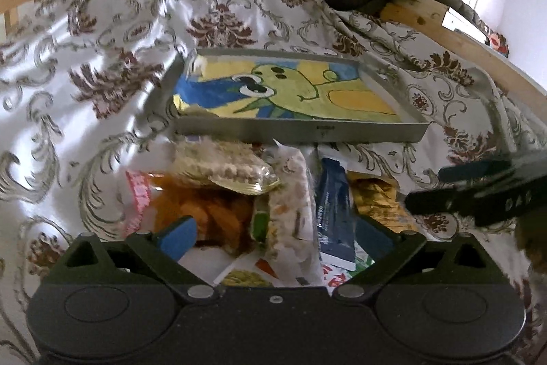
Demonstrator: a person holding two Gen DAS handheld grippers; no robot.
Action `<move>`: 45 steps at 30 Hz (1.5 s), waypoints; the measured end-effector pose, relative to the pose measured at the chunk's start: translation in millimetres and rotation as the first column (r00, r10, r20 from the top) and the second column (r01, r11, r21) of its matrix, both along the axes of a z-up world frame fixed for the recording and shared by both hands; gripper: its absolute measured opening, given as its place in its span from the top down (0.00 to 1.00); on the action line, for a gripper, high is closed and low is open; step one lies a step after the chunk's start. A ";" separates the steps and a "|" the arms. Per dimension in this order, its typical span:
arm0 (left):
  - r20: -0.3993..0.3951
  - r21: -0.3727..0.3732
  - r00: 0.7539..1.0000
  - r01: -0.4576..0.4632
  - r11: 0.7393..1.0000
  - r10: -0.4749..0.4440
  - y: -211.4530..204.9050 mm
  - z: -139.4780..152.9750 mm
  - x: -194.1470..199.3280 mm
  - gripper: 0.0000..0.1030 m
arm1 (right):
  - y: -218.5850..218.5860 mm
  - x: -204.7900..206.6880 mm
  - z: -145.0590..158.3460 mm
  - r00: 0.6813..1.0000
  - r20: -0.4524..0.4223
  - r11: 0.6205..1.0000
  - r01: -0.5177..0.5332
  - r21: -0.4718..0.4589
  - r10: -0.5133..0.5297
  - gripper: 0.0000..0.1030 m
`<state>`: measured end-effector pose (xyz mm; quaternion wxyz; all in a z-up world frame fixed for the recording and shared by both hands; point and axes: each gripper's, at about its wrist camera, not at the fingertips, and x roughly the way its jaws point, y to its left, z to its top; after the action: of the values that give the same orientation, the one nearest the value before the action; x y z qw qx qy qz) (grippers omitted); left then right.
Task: Organize snacks
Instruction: 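Move both tools down toward the snack pile beside the grey tray, then grasp the white peanut-bar pack with the left tool while the right tool grasps the gold foil packet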
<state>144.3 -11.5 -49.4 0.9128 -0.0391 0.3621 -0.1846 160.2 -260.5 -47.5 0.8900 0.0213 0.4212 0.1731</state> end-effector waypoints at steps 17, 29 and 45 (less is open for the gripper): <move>-0.060 -0.042 0.997 0.038 0.998 -0.041 -6.7 -9.9 10.9 0.35 | -0.4 23.6 -31.0 0.986 -0.167 0.997 0.030 0.065 -0.018 0.25; -0.091 -0.016 0.996 0.017 1.000 -0.018 -14.8 -17.0 22.3 0.51 | -0.8 38.2 -40.8 0.986 -0.155 0.996 0.075 0.054 -0.066 0.27; -0.106 0.015 0.994 -0.012 1.000 0.013 -23.0 -21.9 25.0 0.53 | 39.7 21.8 -46.4 1.000 -0.025 0.981 0.002 -0.196 -0.007 0.38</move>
<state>169.3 -34.5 -71.4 0.8936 -0.0447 0.4113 -0.1740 182.0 -220.8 -93.9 0.8828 -0.0634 0.4475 0.1284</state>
